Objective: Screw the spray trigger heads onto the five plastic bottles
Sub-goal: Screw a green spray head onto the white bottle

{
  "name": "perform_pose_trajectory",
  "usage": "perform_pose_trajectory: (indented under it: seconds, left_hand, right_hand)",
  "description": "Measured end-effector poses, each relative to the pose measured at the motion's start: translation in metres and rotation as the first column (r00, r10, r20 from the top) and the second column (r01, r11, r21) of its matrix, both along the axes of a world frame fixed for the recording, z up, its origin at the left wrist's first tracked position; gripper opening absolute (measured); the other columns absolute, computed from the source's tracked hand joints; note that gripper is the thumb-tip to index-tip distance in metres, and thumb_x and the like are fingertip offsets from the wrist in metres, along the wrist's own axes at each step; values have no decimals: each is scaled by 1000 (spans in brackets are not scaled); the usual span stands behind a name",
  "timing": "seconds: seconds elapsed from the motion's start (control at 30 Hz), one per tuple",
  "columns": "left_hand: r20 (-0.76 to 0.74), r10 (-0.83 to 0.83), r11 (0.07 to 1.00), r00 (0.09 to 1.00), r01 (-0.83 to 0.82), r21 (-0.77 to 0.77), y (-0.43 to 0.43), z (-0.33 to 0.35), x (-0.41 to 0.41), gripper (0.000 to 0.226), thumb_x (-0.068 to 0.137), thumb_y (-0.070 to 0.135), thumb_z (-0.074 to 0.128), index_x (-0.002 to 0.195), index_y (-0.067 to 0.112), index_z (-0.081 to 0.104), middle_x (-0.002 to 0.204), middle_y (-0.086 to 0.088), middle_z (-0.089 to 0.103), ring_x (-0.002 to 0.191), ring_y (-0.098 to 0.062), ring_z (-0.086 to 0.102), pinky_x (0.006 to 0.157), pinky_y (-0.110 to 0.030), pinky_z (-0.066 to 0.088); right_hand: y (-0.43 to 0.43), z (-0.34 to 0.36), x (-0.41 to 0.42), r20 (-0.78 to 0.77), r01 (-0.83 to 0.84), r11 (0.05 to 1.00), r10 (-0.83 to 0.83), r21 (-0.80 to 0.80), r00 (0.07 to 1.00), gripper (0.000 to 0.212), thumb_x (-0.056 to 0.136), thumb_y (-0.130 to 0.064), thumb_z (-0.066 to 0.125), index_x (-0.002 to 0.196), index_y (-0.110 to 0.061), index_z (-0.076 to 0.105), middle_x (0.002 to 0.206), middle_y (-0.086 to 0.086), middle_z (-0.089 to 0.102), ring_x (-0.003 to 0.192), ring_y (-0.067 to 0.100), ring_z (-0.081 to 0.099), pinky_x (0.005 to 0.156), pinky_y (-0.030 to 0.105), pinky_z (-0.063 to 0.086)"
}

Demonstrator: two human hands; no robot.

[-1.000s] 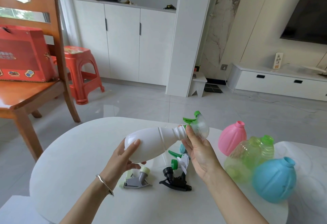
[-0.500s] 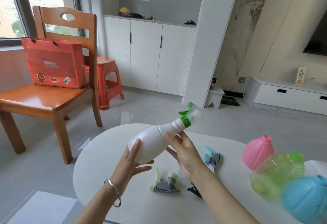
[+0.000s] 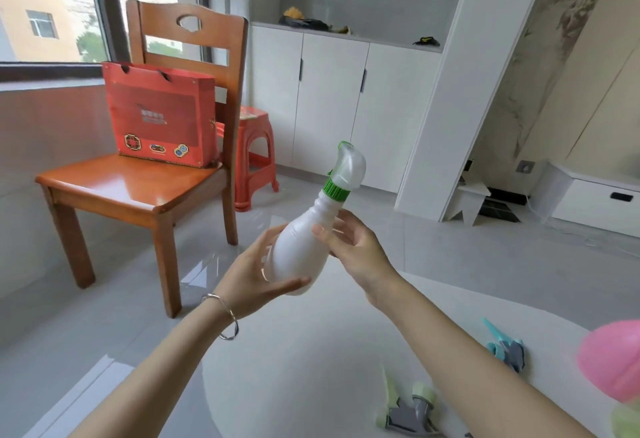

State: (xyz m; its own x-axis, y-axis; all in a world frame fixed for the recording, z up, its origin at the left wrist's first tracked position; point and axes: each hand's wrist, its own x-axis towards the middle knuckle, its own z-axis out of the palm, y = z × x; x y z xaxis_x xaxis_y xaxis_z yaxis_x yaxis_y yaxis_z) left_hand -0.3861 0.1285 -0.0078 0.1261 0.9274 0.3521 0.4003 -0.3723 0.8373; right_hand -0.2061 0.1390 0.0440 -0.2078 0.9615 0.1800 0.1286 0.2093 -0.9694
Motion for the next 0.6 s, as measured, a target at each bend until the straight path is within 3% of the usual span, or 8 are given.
perform_pose_trajectory:
  seconds: [0.13, 0.3, 0.43, 0.6]
  left_hand:
    - [132, -58, 995, 990, 67, -68, 27, -19, -19, 79, 66, 21, 84, 132, 29, 41, 124, 3, 58, 106, -7, 63, 82, -20, 54]
    - [133, -53, 990, 990, 69, -119, 53, -49, -36, 76, 69, 19, 83, 132, 30, 42, 125, 4, 57, 107, -4, 62, 81, -13, 51]
    - [55, -3, 987, 998, 12, -162, 64, -72, -49, 73, 68, 31, 83, 131, 31, 46, 121, 4, 63, 109, -12, 62, 96, -26, 48]
    - [34, 9, 983, 999, -3, -186, 71, -89, -57, 73, 69, 38, 81, 132, 38, 45, 122, 2, 63, 110, -16, 62, 101, -37, 47]
  right_hand:
    - [29, -20, -14, 40, -118, 990, 121, -73, 992, 38, 82, -39, 69, 118, -40, 56, 125, -11, 63, 113, 8, 61, 100, 34, 47]
    - [56, -46, -33, 117, -63, 998, 66, -25, 991, 40, 79, -36, 73, 117, -34, 60, 119, -11, 65, 110, 5, 61, 85, 19, 47]
    - [67, -64, -47, 212, -57, 998, 55, 5, 976, 47, 79, -32, 74, 123, -27, 59, 122, -9, 65, 114, 6, 57, 89, 18, 45]
    - [75, -78, -54, 198, -41, 998, 49, -45, 979, 44, 81, -32, 72, 124, -25, 59, 125, -3, 63, 114, 9, 58, 89, 18, 46]
